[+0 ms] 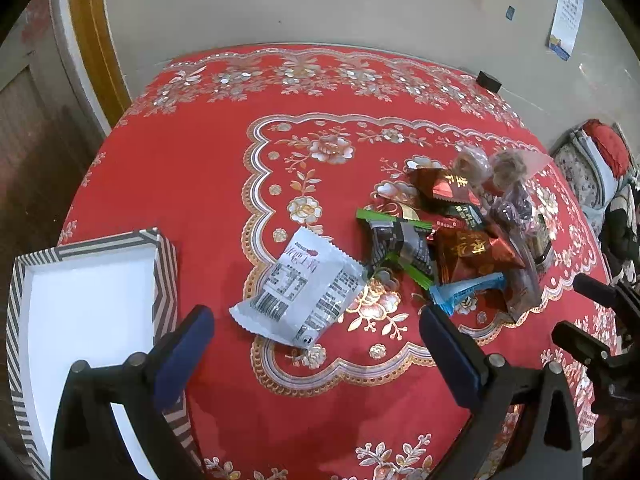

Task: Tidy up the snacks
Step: 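Move the left tool toward the white printed snack bag on the table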

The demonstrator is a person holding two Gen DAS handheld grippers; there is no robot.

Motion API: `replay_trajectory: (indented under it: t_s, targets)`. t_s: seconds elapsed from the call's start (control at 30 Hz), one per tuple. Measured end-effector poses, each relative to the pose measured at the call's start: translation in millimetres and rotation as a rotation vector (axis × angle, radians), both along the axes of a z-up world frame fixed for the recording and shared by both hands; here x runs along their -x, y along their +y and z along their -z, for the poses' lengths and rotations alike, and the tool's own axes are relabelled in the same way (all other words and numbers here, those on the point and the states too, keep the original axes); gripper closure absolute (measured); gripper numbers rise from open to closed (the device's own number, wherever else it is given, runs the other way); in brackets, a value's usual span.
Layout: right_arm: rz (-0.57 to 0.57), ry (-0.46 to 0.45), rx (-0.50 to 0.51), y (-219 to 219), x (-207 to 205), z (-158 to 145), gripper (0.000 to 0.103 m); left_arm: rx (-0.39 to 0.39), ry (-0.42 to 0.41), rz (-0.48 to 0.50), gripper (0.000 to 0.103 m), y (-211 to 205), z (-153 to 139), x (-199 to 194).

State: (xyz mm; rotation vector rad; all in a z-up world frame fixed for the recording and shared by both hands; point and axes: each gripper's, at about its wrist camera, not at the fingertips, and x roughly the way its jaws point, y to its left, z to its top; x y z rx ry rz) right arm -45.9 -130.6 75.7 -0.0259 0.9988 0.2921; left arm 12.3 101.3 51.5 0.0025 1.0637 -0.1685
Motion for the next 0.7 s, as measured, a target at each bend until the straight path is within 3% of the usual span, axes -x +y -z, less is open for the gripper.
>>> replay_trajectory:
  t_s: [0.7]
  targets:
    - [0.074,-0.005,0.01,-11.5,-2.8,-4.8,0.021,-0.025,0.046,0.111,0.0,-3.3,16.1,-28.1]
